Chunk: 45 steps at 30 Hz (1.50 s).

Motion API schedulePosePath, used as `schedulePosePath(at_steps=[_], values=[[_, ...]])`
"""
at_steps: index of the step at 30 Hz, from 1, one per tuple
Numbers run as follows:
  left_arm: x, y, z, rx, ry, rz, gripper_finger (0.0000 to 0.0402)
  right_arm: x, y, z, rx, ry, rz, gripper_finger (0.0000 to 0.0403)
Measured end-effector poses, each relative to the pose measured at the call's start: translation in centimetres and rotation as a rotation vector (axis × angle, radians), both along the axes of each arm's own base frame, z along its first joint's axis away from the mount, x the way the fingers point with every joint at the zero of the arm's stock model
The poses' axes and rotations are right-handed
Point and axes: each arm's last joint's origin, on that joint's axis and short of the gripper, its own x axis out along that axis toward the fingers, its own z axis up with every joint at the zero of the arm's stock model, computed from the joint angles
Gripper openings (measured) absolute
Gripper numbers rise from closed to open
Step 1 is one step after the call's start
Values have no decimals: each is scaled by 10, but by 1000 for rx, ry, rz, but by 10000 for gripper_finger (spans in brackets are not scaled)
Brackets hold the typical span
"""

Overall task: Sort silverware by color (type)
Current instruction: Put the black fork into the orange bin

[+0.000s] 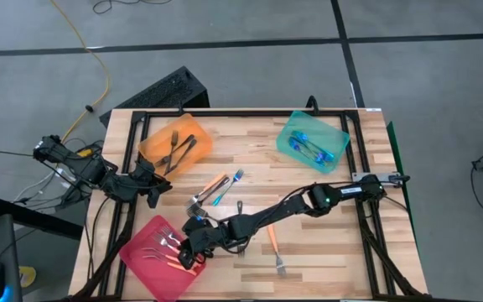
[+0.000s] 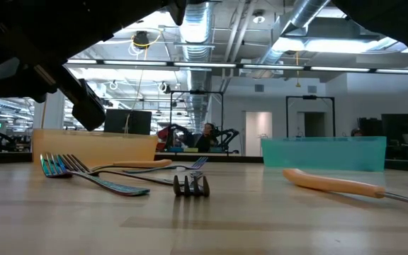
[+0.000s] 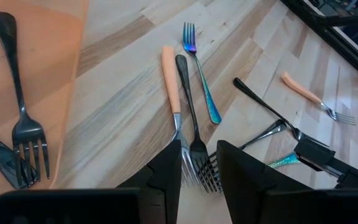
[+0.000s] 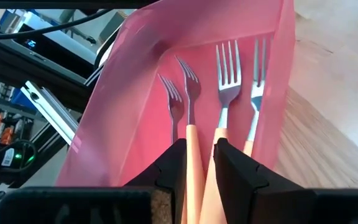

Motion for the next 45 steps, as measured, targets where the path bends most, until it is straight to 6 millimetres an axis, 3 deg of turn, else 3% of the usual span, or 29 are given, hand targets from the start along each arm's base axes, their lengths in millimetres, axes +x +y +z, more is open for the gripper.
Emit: schedulePosePath(at_steps=[5,9,15,19,25,31,34,38,45], values=[[0,0,0,-2,0,0,87,4,-1,9,-7,-65,18,106],[0,0,0,-4,0,-1,87,4,-7,38,-18,-149,25,106],[0,-1,0,-47,5,-7,87,-11,-15,85,-69,-133,63,107],[0,-2,-1,-75,10,-14,87,-39,-23,130,-130,-42,92,107],[0,-2,0,-101,2,11,87,-101,-39,197,-215,120,75,107],[0,-1,0,-125,-12,52,87,-162,-55,235,-414,286,-17,107],[0,-1,0,-139,-21,77,87,-180,-61,239,-463,380,-39,107],[0,0,0,-169,-35,116,87,-195,-65,230,-506,550,-33,107],[0,1,0,-216,-70,196,87,-195,-49,182,-599,724,36,107]])
